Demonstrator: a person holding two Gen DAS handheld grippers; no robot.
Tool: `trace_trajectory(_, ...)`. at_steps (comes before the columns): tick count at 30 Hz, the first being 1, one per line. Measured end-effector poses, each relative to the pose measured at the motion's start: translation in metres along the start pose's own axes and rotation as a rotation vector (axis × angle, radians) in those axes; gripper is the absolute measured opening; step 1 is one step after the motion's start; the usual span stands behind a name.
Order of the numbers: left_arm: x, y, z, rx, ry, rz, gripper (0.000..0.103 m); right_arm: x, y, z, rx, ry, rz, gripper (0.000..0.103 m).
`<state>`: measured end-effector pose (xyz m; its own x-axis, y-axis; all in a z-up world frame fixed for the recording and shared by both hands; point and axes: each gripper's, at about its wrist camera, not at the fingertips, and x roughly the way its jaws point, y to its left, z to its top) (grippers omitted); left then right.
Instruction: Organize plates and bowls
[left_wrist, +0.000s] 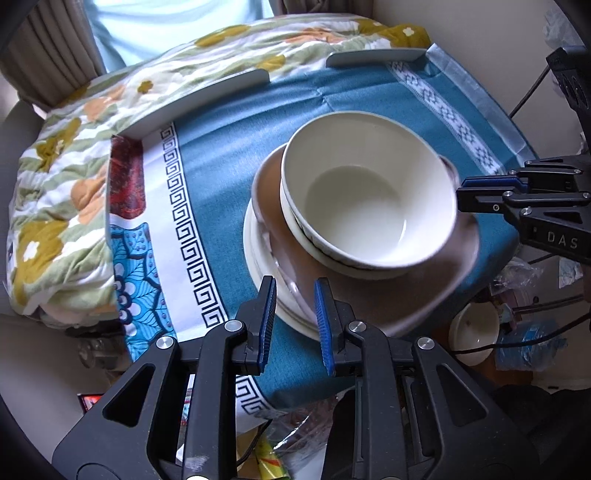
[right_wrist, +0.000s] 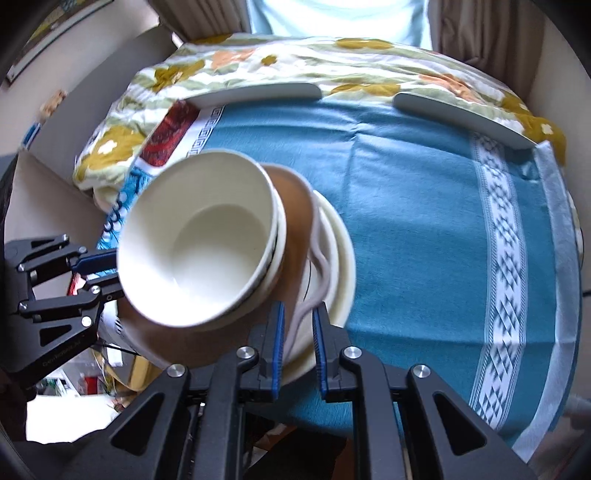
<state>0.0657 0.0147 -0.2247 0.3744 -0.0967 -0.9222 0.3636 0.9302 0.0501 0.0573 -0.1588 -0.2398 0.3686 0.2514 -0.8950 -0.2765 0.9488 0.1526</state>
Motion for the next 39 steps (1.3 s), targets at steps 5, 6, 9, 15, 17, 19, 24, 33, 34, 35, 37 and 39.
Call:
trace_trajectory(5, -0.048, -0.007, -0.006, -0.009, -0.098, -0.003, 0.019, -0.045, 0.004, -0.01, 0.019, -0.098, 0.017, 0.014)
trace_trajectory(6, -0.062, -0.009, -0.006, -0.019, -0.134, -0.003, 0.019, -0.057, 0.006, -0.012, 0.016, -0.13, 0.016, 0.014)
trace_trajectory(9, -0.107, -0.018, -0.005, -0.058, -0.257, 0.007, 0.019, -0.095, 0.013, -0.015, 0.008, -0.236, 0.012, 0.014)
trace_trajectory(15, -0.195, -0.038, -0.005, -0.155, -0.563, 0.101, 0.085, -0.182, 0.027, -0.021, 0.006, -0.447, -0.019, 0.017)
trace_trajectory(17, -0.216, -0.043, -0.01, -0.175, -0.679, 0.161, 0.103, -0.204, 0.027, -0.021, 0.011, -0.512, -0.036, 0.063)
trace_trajectory(19, -0.23, -0.047, -0.016, -0.186, -0.766, 0.196, 0.103, -0.221, 0.027, -0.024, 0.012, -0.584, -0.057, 0.102)
trace_trajectory(24, -0.239, -0.056, -0.016, -0.23, -0.804, 0.235, 0.103, -0.236, 0.023, -0.029, 0.03, -0.654, -0.177, 0.103)
trace_trajectory(33, -0.233, -0.062, -0.025, -0.275, -0.804, 0.253, 0.103, -0.236, 0.011, -0.04, 0.044, -0.719, -0.258, 0.103)
trace_trajectory(34, -0.232, -0.063, -0.025, -0.276, -0.798, 0.248, 0.103, -0.234, 0.01, -0.039, 0.045, -0.714, -0.261, 0.103)
trace_trajectory(35, -0.231, -0.063, -0.024, -0.278, -0.791, 0.249, 0.103, -0.235, 0.011, -0.041, 0.045, -0.712, -0.257, 0.103)
trace_trajectory(37, -0.229, -0.065, -0.024, -0.283, -0.784, 0.259, 0.103, -0.235, 0.012, -0.04, 0.038, -0.711, -0.255, 0.103)
trace_trajectory(39, -0.227, -0.066, -0.024, -0.287, -0.779, 0.255, 0.103, -0.235, 0.012, -0.041, 0.03, -0.712, -0.255, 0.103)
